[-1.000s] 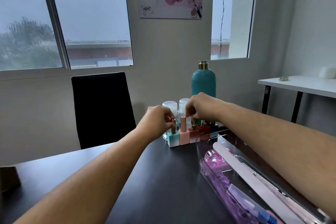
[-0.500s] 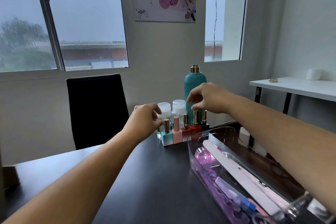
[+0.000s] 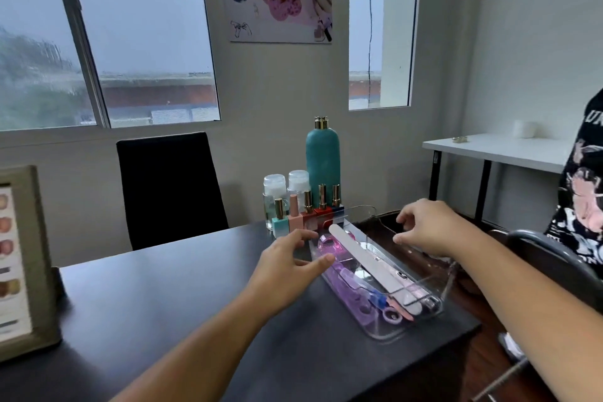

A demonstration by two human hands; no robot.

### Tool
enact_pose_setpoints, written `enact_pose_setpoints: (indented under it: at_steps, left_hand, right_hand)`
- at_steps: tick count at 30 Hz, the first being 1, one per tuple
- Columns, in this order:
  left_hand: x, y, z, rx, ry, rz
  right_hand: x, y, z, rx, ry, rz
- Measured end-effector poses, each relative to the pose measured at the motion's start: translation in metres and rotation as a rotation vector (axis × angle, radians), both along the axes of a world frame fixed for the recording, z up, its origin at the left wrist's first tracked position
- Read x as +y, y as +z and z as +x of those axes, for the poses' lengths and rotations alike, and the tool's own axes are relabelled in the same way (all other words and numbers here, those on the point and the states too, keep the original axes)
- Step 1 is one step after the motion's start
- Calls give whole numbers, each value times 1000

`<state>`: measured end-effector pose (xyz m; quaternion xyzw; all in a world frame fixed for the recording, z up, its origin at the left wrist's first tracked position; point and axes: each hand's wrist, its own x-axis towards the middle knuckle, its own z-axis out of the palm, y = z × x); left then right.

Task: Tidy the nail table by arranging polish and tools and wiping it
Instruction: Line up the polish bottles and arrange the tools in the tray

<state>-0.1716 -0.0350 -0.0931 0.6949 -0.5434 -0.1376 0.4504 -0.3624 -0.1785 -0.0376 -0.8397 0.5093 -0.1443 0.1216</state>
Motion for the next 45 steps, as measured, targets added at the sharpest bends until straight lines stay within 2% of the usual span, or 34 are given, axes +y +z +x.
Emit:
enact_pose_setpoints:
  at_steps: [4,12,17,19,23,27,30,37,45]
  left_hand:
    - [-2,-9,-5,53,-62,14]
    - [-14,-9,14,55,7,-5]
    - [-18,-10,24,81,-27,-32]
    - [-19,-13,25,91,-39,-45]
    - [-19,-17,27,81,-32,-51]
    - [-19,-20,28,79,-36,-67]
    - [-19,-20,29,89,-34,-77]
    - [-18,-20,26,96,-34,-93]
    - [-17,-19,24,107,-41,-104]
  right_hand:
    - [3,-3,-4,-44,-71,9]
    - [-3,-2,18,-29,-43,1]
    - [-1,-2,48,37,57,-182]
    - [3,0,64,49,160,-71]
    - [8,-1,85,215,242,92]
    - [-2,13,79,144,230,171]
    - [-19,34,70,66,160,27]
    - [-15,10,70,275,114,-230]
    - [-9,-2,72,389,183,-193]
